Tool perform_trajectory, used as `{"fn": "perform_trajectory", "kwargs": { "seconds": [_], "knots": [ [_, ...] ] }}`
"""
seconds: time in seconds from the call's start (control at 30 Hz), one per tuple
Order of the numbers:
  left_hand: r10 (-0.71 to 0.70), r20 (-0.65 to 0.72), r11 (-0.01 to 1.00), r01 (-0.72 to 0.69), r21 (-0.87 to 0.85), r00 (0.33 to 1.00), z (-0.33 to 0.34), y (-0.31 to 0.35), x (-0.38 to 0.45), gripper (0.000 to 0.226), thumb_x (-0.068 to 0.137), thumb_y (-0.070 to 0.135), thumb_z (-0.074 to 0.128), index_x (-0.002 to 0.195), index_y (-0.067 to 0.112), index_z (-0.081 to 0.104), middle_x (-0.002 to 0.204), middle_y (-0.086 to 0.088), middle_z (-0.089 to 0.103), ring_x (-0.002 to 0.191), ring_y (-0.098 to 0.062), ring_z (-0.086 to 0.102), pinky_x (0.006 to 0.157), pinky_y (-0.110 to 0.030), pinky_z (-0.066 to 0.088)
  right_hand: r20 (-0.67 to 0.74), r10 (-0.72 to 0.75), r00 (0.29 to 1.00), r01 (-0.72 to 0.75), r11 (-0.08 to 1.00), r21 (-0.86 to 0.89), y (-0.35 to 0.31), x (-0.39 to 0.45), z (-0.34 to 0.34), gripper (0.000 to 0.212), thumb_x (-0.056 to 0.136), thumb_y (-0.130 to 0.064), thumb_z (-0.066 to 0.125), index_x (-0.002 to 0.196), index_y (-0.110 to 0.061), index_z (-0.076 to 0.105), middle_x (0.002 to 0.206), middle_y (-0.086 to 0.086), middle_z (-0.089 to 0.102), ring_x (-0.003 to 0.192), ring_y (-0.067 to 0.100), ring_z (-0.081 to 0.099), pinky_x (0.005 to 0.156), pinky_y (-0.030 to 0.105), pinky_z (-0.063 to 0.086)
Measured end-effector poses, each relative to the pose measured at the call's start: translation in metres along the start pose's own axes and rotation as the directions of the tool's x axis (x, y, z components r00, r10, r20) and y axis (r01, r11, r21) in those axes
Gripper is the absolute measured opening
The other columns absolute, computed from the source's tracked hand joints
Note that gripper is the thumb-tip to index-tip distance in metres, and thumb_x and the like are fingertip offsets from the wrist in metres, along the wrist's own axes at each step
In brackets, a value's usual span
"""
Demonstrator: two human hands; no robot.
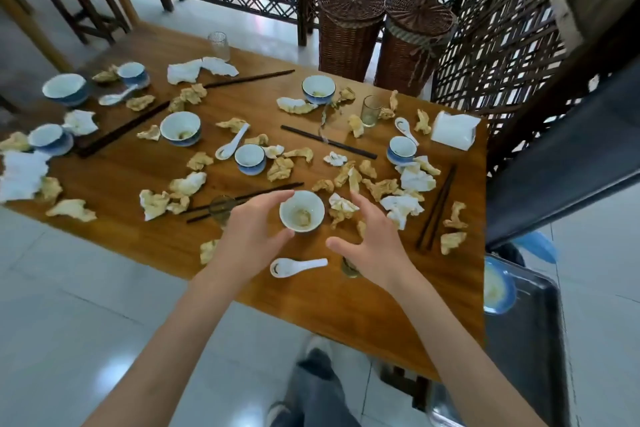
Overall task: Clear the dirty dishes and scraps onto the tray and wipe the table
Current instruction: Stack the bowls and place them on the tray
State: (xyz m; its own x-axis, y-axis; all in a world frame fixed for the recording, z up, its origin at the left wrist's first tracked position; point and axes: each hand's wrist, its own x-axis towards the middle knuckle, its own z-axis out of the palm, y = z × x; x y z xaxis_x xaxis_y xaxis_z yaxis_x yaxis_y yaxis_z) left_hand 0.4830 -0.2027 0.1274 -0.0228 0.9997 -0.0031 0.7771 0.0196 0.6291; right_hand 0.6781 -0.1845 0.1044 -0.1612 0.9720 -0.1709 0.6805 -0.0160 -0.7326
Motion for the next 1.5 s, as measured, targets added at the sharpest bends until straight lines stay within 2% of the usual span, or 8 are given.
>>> {"fn": "perform_trajectory", "kwargs": {
  "seconds": [0.2, 0.37, 0.6, 0.9, 1.1, 1.2, 1.4, 1.5],
  "knots": [
    [-0.058, 0.159, 0.998, 0.056, 0.018, 0.986, 0.019, -0.04, 0.059, 0.076, 0.072, 0.014, 0.08, 0.138, 0.025, 0.044, 0.137, 0.004, 0.05, 0.125, -0.013, 0.045, 0.099, -0.026, 0.04, 0.092, 0.088, 0.992, -0.077, 0.99, -0.115, 0.02, 0.055, 0.016, 0.092, 0.072, -0.035, 0.078, 0.145, -0.032, 0.023, 0.149, -0.007, 0.032, 0.136, 0.014, 0.03, 0.104, 0.031, 0.031],
    [-0.138, 0.326, 0.99, 0.126, 0.06, 0.935, 0.047, -0.07, 0.088, 0.092, 0.069, 0.014, 0.082, 0.145, 0.024, 0.031, 0.145, 0.003, 0.04, 0.133, -0.013, 0.035, 0.106, -0.03, 0.037, 0.193, 0.211, 0.958, -0.176, 0.967, -0.184, 0.036, 0.089, 0.033, 0.095, 0.073, -0.029, 0.078, 0.146, -0.035, 0.019, 0.152, -0.009, 0.026, 0.138, 0.015, 0.028, 0.104, 0.036, 0.035],
    [-0.197, 0.516, 0.977, 0.121, 0.178, 0.834, 0.08, -0.086, 0.107, 0.113, 0.071, 0.012, 0.079, 0.15, 0.026, 0.0, 0.152, -0.001, 0.028, 0.137, -0.02, 0.029, 0.104, -0.029, 0.035, 0.304, 0.239, 0.922, -0.144, 0.942, -0.302, 0.044, 0.114, 0.062, 0.105, 0.071, -0.021, 0.08, 0.148, -0.035, 0.01, 0.154, -0.007, 0.021, 0.141, 0.015, 0.022, 0.106, 0.035, 0.034],
    [-0.174, 0.502, 0.983, 0.119, 0.14, 0.847, 0.092, -0.097, 0.113, 0.092, 0.074, 0.015, 0.076, 0.146, 0.019, 0.021, 0.147, -0.001, 0.036, 0.134, -0.019, 0.035, 0.104, -0.028, 0.033, 0.291, 0.174, 0.941, -0.105, 0.966, -0.237, 0.052, 0.122, 0.078, 0.098, 0.063, -0.019, 0.083, 0.144, -0.025, 0.028, 0.143, -0.008, 0.041, 0.131, 0.012, 0.038, 0.099, 0.022, 0.033],
    [-0.09, 0.45, 0.992, 0.118, -0.033, 0.889, 0.071, -0.088, 0.131, 0.08, 0.075, 0.027, 0.077, 0.142, 0.021, 0.033, 0.14, 0.003, 0.045, 0.129, -0.016, 0.04, 0.103, -0.03, 0.038, 0.229, 0.131, 0.965, -0.087, 0.977, -0.193, 0.034, 0.135, 0.062, 0.095, 0.059, -0.02, 0.086, 0.139, -0.032, 0.036, 0.132, -0.012, 0.051, 0.121, 0.011, 0.047, 0.09, 0.018, 0.037],
    [-0.022, 0.36, 0.991, 0.067, -0.114, 0.933, 0.043, -0.091, 0.146, 0.071, 0.071, 0.023, 0.078, 0.133, 0.026, 0.043, 0.127, 0.007, 0.054, 0.118, -0.012, 0.048, 0.093, -0.025, 0.043, 0.23, 0.092, 0.969, -0.052, 0.984, -0.172, 0.006, 0.152, 0.052, 0.094, 0.059, -0.02, 0.086, 0.138, -0.032, 0.036, 0.128, -0.01, 0.053, 0.114, 0.012, 0.051, 0.087, 0.021, 0.042],
    [0.038, 0.339, 0.993, 0.004, -0.121, 0.94, -0.02, -0.116, 0.191, 0.082, 0.066, 0.012, 0.08, 0.135, 0.027, 0.04, 0.128, 0.008, 0.053, 0.119, -0.01, 0.046, 0.088, -0.018, 0.038, 0.2, 0.058, 0.978, -0.016, 0.978, -0.206, -0.06, 0.199, 0.055, 0.094, 0.056, -0.019, 0.086, 0.135, -0.036, 0.038, 0.125, -0.011, 0.055, 0.115, 0.016, 0.051, 0.082, 0.023, 0.041],
    [0.043, 0.359, 0.997, -0.018, -0.072, 0.932, -0.056, -0.141, 0.214, 0.088, 0.063, 0.012, 0.082, 0.139, 0.023, 0.038, 0.125, 0.01, 0.053, 0.117, -0.011, 0.047, 0.088, -0.016, 0.039, 0.189, 0.052, 0.981, -0.015, 0.981, -0.191, -0.095, 0.22, 0.075, 0.098, 0.057, -0.019, 0.087, 0.139, -0.031, 0.035, 0.132, -0.008, 0.052, 0.117, 0.017, 0.049, 0.089, 0.025, 0.041]
  ]
}}
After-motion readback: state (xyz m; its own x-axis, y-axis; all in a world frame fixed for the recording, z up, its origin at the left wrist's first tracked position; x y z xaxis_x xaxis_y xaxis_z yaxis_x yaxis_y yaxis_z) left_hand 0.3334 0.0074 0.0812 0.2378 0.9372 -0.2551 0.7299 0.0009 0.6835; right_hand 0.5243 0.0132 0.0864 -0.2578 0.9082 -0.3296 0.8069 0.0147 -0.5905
